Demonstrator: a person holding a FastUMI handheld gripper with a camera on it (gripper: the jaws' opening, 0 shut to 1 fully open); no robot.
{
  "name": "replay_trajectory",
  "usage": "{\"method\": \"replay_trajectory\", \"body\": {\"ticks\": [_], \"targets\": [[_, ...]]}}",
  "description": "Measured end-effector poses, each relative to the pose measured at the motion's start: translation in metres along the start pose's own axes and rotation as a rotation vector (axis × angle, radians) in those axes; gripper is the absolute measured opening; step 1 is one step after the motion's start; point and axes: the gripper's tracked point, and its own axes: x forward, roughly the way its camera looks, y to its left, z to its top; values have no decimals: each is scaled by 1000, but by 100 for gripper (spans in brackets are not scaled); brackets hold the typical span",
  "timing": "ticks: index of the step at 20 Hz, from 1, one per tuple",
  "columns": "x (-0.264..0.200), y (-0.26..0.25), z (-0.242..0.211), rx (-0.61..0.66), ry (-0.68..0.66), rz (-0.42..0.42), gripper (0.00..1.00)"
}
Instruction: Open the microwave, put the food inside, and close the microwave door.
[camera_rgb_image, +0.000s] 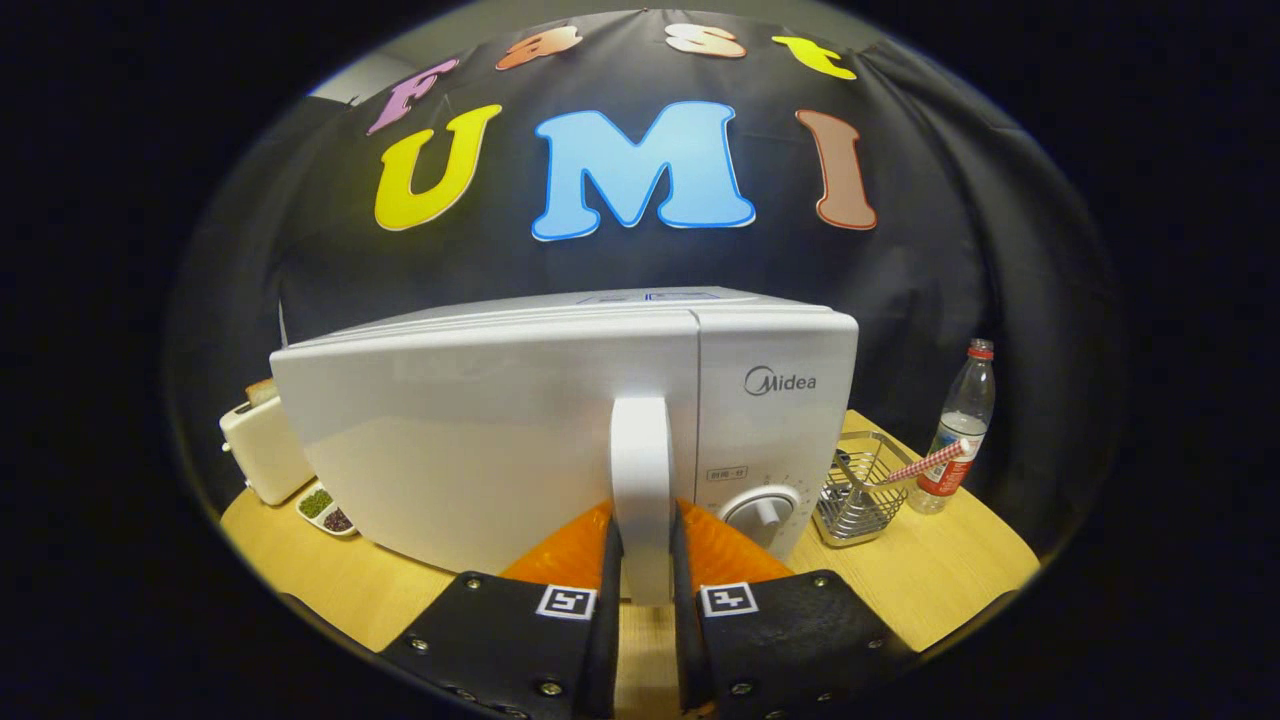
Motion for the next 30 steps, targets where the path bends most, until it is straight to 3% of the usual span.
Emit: {"method": "replay_trajectory", "body": {"ticks": [2,6,10,13,16,20,25,30], "targets": [[-5,-1,-1,2,8,-9,14],[-4,2,-2,24,24,53,8],[-9,2,-3,39,48,36,8],[-39,9,-9,-32,11,41,8],[-53,11,-17,-20,38,49,8],[-81,25,-25,-24,59,64,10],[-121,49,-38,-34,80,118,23],[-156,69,-42,-54,78,127,24]]}}
